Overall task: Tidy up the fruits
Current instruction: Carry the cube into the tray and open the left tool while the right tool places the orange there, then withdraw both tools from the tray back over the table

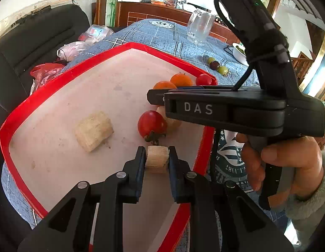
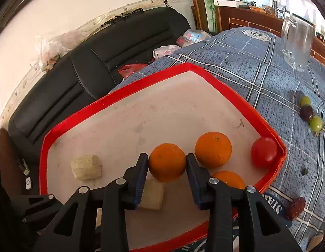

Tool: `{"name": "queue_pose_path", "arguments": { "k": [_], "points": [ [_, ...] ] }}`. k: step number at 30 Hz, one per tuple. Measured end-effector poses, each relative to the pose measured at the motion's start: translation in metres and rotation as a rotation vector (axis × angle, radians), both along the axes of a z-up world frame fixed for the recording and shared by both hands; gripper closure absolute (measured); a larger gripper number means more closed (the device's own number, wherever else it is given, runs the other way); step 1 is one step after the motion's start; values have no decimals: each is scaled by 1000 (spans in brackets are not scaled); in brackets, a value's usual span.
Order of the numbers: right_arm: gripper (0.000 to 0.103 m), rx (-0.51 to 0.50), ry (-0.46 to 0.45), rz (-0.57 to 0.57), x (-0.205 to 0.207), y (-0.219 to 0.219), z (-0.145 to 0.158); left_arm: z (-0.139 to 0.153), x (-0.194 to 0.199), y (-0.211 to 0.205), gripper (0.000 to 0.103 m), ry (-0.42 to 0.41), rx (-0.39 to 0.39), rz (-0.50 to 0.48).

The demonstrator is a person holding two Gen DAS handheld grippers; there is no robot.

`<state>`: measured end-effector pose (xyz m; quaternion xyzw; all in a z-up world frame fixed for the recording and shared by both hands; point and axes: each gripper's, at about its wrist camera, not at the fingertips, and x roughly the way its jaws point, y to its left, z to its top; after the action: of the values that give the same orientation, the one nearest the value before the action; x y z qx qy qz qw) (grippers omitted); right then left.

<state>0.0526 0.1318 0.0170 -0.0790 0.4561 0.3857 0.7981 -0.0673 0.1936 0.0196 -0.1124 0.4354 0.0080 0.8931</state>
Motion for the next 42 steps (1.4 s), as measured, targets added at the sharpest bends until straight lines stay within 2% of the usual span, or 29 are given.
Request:
{"name": "queue_pose_path", "arguments": {
  "k": [6, 9, 10, 11, 15, 20, 22, 25, 28, 37, 40, 42],
  "points": [
    [61, 15, -5, 1, -8, -7, 8, 1, -3, -3, 82, 1, 0, 5],
    [56, 23, -20, -7, -13, -12, 15, 3, -6, -3, 65, -4, -4, 14],
    [53, 26, -29, -11, -15, -14, 19, 4, -7, -4, 56, -11, 3, 22],
    [52, 32, -41, -16, -18, -18, 24, 5, -9, -3, 53, -17, 5, 28],
    [49, 56, -52, -33, -25, -30, 36, 10, -14, 0, 51, -30, -15, 41],
    [39, 95, -45, -66, -42, -54, 45, 15, -19, 0, 47, -35, -1, 56],
    [39, 98, -55, -57, -53, -65, 45, 17, -22, -1, 47, -37, 2, 56],
    [39, 90, -76, -56, -71, -80, 45, 19, -23, -4, 41, -41, 22, 61],
    [37, 102, -83, -70, -84, -93, 46, 19, -23, -8, 41, -37, 29, 53],
    [26, 109, -98, -110, -105, -116, 46, 22, -26, -16, 40, -25, 72, 55],
    [23, 110, -97, -137, -106, -127, 43, 23, -27, -18, 33, -29, 85, 62],
    [23, 117, -84, -162, -105, -137, 41, 25, -28, -19, 33, -31, 86, 61]
  ]
}}
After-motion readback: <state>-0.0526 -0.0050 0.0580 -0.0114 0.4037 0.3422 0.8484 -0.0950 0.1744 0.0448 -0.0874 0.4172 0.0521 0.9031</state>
